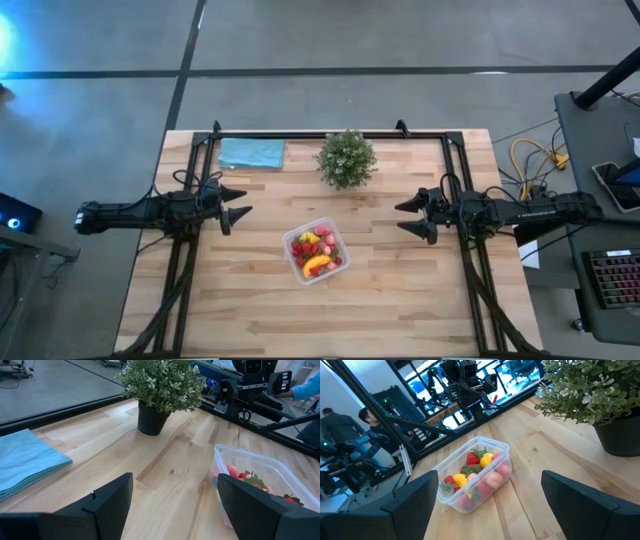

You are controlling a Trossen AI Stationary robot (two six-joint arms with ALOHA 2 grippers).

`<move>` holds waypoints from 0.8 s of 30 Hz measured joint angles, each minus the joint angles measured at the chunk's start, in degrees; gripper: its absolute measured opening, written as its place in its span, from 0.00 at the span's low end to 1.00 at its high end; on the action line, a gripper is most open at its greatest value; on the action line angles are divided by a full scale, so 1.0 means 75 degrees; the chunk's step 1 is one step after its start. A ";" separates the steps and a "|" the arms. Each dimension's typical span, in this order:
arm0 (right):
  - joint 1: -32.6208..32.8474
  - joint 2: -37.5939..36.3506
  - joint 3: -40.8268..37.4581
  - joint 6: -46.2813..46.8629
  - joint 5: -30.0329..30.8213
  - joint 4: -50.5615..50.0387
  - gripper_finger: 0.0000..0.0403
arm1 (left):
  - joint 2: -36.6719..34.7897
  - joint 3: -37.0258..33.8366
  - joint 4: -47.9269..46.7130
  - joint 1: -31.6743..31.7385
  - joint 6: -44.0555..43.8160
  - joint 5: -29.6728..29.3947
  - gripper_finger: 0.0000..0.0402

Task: Pick and placing Produce into tupperware
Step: Return to Home Position

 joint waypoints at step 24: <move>-0.0002 0.0000 0.0000 0.0000 -0.0001 0.0002 0.86 | 0.0001 0.0000 -0.0002 0.0000 0.0000 -0.0003 0.69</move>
